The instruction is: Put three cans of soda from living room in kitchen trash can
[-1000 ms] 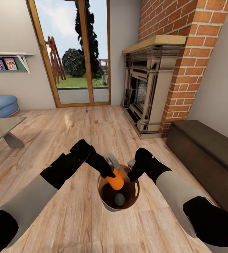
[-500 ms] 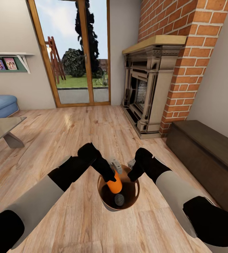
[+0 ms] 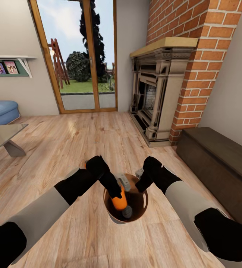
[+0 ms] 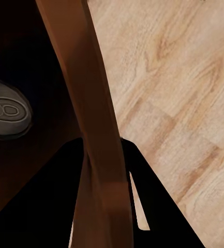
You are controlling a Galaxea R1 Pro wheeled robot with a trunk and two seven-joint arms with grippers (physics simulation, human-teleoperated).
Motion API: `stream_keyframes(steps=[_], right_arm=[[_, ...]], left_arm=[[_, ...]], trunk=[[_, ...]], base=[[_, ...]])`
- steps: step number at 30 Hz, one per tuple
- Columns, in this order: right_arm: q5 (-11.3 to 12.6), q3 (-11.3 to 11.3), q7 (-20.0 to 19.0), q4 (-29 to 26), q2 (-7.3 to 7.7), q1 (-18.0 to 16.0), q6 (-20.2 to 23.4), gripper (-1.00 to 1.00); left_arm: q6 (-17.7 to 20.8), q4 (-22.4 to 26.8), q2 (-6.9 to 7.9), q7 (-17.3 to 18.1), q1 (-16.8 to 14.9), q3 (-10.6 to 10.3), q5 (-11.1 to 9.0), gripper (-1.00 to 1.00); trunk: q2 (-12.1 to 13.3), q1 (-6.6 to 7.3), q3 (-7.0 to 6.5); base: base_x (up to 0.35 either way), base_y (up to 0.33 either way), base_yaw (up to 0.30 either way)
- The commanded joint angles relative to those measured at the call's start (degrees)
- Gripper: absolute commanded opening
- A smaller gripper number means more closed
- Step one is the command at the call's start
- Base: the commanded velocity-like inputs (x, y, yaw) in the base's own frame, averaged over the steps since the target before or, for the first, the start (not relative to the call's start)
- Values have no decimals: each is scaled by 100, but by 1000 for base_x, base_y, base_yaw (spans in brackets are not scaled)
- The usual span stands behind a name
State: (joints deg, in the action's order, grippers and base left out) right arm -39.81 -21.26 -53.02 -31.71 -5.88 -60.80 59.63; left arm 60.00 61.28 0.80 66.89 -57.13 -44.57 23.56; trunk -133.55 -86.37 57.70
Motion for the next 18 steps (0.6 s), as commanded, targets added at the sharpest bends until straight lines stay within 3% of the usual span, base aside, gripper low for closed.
stream_keyframes(steps=[1, 2, 18], right_arm=[[95, 7, 2, -5, -1, -2, 37, -100], [95, 7, 1, -7, -1, -2, 37, -100], [90, 7, -4, -2, 5, -2, 37, -100]], left_arm=[[0, -8, 1, 0, 0, -3, 0, -100], [0, -12, 3, 0, 0, -7, 0, 100], [0, 159, 42, 12, 0, -2, -26, 100]], trunk=[[0, 1, -1], [0, 1, -1], [0, 1, -1]], base=[[0, 0, 0], [0, 0, 0], [0, 0, 0]])
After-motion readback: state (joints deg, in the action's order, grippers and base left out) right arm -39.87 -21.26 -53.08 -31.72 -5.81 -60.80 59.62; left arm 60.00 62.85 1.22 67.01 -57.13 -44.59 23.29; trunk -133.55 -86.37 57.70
